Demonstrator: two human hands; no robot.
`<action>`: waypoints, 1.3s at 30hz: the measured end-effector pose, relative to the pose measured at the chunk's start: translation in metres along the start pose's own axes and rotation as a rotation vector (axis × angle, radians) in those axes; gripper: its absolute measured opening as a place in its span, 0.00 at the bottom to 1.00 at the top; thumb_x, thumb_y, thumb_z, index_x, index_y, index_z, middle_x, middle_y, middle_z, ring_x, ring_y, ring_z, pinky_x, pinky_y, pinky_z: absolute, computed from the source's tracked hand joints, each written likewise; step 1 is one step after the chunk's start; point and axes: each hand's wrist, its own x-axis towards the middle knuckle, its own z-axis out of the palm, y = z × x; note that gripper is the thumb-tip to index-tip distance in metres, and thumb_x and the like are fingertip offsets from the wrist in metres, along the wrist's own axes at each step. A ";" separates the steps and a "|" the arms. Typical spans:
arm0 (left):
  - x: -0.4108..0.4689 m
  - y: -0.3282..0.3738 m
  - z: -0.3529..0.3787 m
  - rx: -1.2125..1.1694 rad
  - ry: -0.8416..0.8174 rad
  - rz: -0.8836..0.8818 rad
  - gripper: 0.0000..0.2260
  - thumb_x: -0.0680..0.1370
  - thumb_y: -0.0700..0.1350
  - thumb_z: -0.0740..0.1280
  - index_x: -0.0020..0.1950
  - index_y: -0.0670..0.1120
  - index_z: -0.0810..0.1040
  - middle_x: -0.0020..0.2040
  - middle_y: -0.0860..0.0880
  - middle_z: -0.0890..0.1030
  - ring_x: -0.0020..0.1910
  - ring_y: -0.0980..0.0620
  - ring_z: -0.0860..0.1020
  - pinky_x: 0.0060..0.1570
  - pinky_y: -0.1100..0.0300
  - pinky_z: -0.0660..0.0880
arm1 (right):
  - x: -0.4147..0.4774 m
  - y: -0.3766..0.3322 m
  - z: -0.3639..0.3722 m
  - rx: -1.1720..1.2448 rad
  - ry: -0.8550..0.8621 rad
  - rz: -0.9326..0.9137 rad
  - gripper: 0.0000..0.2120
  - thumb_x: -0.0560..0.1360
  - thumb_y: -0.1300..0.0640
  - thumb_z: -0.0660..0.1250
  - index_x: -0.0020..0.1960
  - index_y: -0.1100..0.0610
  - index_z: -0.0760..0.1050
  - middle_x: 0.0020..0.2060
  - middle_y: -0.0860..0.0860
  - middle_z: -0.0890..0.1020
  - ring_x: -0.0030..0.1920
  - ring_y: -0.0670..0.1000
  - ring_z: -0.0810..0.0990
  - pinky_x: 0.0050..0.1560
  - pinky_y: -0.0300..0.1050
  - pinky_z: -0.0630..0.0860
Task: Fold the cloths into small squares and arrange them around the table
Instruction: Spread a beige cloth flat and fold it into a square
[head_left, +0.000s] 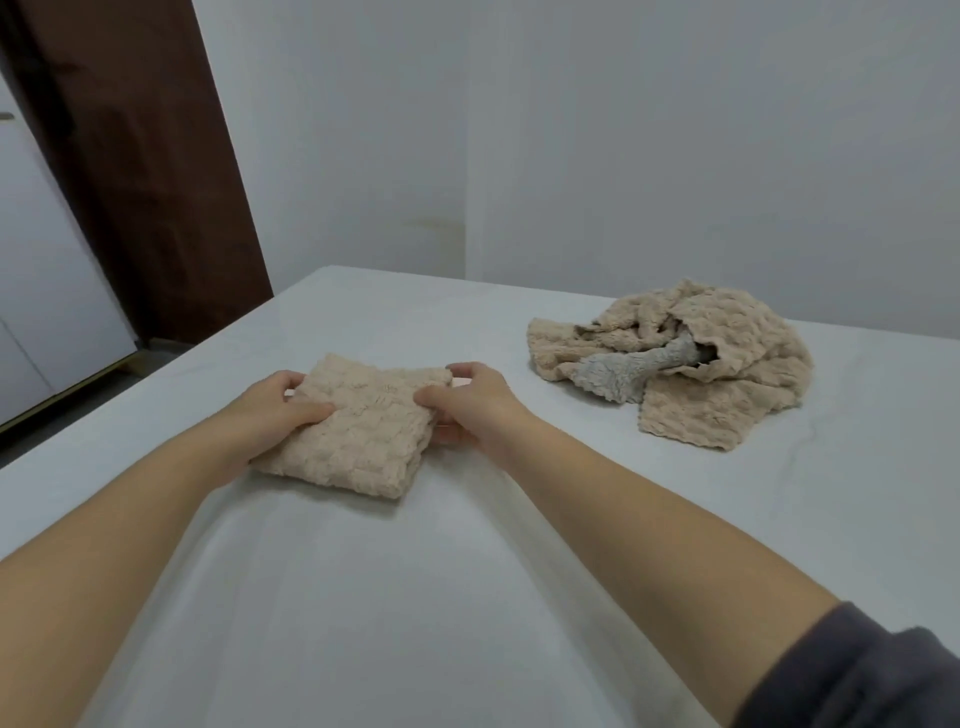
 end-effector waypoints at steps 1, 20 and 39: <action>0.002 -0.001 -0.001 0.106 0.032 -0.018 0.18 0.76 0.47 0.71 0.63 0.48 0.71 0.57 0.48 0.78 0.51 0.49 0.78 0.50 0.56 0.73 | 0.002 0.002 0.003 -0.125 0.034 -0.054 0.29 0.72 0.62 0.72 0.69 0.56 0.64 0.56 0.59 0.79 0.45 0.56 0.83 0.38 0.47 0.83; -0.013 -0.002 0.012 0.775 0.286 0.020 0.22 0.81 0.54 0.54 0.69 0.42 0.68 0.65 0.40 0.74 0.62 0.40 0.73 0.58 0.49 0.71 | -0.021 0.023 0.001 -1.243 0.021 -0.478 0.27 0.83 0.46 0.46 0.80 0.54 0.49 0.78 0.55 0.54 0.77 0.58 0.55 0.73 0.58 0.55; 0.017 0.003 -0.020 0.237 0.151 -0.182 0.11 0.77 0.48 0.70 0.48 0.41 0.76 0.40 0.44 0.75 0.36 0.47 0.73 0.34 0.58 0.72 | -0.015 0.042 0.021 -1.345 -0.161 -0.490 0.27 0.83 0.43 0.43 0.80 0.47 0.42 0.79 0.48 0.42 0.79 0.55 0.41 0.75 0.63 0.39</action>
